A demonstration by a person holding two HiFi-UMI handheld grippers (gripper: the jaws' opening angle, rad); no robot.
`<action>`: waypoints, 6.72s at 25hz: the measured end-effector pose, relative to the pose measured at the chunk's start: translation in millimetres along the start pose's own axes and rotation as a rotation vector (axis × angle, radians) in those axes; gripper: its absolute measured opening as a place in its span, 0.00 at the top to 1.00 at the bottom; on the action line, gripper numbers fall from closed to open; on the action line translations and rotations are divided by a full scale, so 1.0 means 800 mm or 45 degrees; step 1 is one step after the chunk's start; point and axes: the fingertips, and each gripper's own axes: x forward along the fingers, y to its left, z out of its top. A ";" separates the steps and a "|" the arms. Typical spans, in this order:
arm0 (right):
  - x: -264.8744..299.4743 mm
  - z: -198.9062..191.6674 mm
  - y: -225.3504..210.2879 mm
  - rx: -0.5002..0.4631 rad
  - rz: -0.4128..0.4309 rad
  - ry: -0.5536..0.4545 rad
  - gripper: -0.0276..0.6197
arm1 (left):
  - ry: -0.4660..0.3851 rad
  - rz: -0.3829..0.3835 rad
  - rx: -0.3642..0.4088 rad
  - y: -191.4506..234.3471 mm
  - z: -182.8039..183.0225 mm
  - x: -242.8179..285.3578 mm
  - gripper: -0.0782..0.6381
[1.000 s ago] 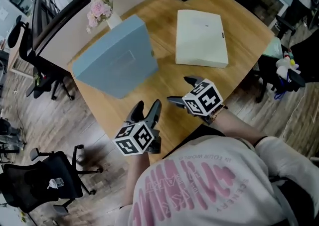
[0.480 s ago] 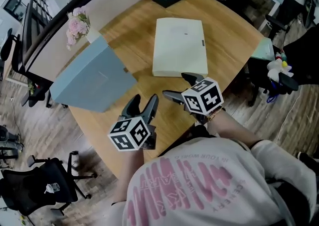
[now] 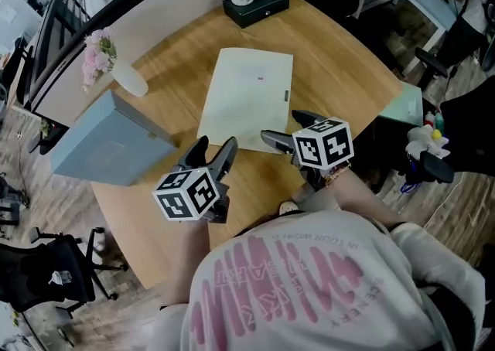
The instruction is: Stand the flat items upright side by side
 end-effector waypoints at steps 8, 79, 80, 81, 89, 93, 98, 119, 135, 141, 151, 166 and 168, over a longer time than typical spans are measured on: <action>-0.027 0.005 -0.096 0.213 0.015 -0.048 0.28 | -0.035 0.151 0.042 -0.024 0.016 0.040 0.44; 0.006 -0.110 -0.071 0.124 0.354 0.462 0.26 | 0.461 0.202 -0.168 0.015 -0.129 0.073 0.25; 0.004 -0.113 -0.064 0.096 0.369 0.467 0.26 | 0.437 0.211 -0.170 0.012 -0.134 0.062 0.25; 0.001 -0.116 -0.057 0.059 0.382 0.475 0.25 | 0.415 0.221 -0.163 0.010 -0.137 0.052 0.25; 0.007 -0.088 0.006 -0.259 0.458 0.501 0.24 | 0.329 0.268 -0.010 0.009 -0.119 -0.021 0.26; 0.006 -0.073 0.059 -0.375 0.459 0.419 0.23 | 0.222 0.308 0.062 0.021 -0.103 -0.073 0.26; 0.000 -0.069 0.140 -0.463 0.446 0.327 0.23 | 0.166 0.338 0.187 0.040 -0.087 -0.152 0.26; 0.016 -0.031 0.358 -0.740 0.338 0.000 0.25 | -0.106 0.523 0.321 0.118 -0.052 -0.358 0.35; 0.079 0.043 0.399 -0.787 0.374 -0.081 0.26 | -0.200 0.644 0.324 0.185 0.019 -0.366 0.35; 0.107 0.066 0.398 -0.787 0.365 -0.089 0.27 | -0.214 0.662 0.297 0.215 0.041 -0.349 0.36; 0.142 0.076 0.382 -0.760 0.327 -0.062 0.27 | -0.165 0.646 0.265 0.248 0.043 -0.316 0.36; 0.158 0.066 0.384 -0.760 0.324 -0.027 0.26 | -0.157 0.643 0.241 0.271 0.039 -0.310 0.36; 0.158 0.065 0.386 -0.763 0.328 -0.028 0.26 | -0.160 0.645 0.240 0.273 0.039 -0.312 0.36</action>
